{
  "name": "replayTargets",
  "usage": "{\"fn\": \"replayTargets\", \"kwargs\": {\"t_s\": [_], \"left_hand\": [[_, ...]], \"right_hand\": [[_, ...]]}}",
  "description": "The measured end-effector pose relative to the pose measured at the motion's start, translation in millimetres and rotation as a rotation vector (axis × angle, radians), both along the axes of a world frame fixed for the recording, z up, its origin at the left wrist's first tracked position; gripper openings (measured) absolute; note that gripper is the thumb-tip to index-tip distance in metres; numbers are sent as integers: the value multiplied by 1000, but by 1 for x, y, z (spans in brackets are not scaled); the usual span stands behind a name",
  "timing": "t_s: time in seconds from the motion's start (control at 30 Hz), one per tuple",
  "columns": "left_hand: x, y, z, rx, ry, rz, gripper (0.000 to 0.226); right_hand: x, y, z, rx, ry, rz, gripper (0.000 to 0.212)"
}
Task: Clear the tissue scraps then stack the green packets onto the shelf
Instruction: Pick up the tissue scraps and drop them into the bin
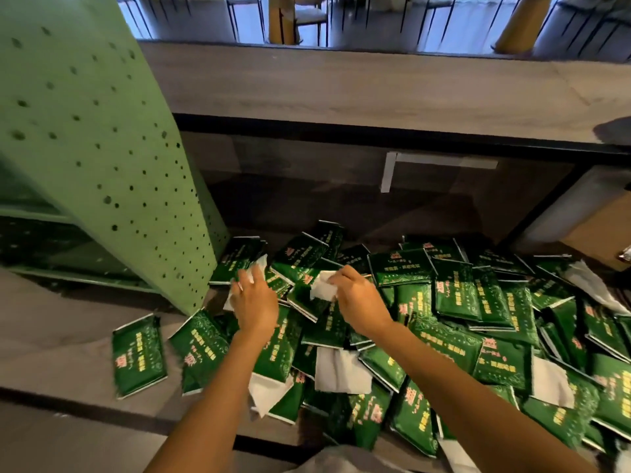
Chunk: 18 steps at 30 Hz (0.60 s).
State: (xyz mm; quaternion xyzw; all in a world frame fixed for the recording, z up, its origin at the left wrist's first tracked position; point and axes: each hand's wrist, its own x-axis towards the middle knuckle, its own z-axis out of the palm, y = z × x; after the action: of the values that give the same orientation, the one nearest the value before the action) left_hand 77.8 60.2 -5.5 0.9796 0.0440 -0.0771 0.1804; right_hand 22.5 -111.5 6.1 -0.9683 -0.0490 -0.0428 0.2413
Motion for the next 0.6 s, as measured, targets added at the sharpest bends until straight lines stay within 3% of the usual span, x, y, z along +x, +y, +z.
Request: {"fn": "replayTargets", "kwargs": {"t_s": [0.1,0.2,0.27,0.4,0.6], "left_hand": [[11,15,-11,-20,110,21,56],[12,20,-15,-20,49,3,44],[12,20,-17,-44,31,6,37],[11,19,-13,-134,-60,21,24],[-1,-3,24,-455,-205,73,16]], "right_hand": [[5,17,3,-61,-69,46,49],[9,26,3,-82,-40,-18,57],[14,27,1,-59,-55,-56,46],[15,21,-1,-25,142,-141,13],[8,5,-1,174,214,-323,61]]}}
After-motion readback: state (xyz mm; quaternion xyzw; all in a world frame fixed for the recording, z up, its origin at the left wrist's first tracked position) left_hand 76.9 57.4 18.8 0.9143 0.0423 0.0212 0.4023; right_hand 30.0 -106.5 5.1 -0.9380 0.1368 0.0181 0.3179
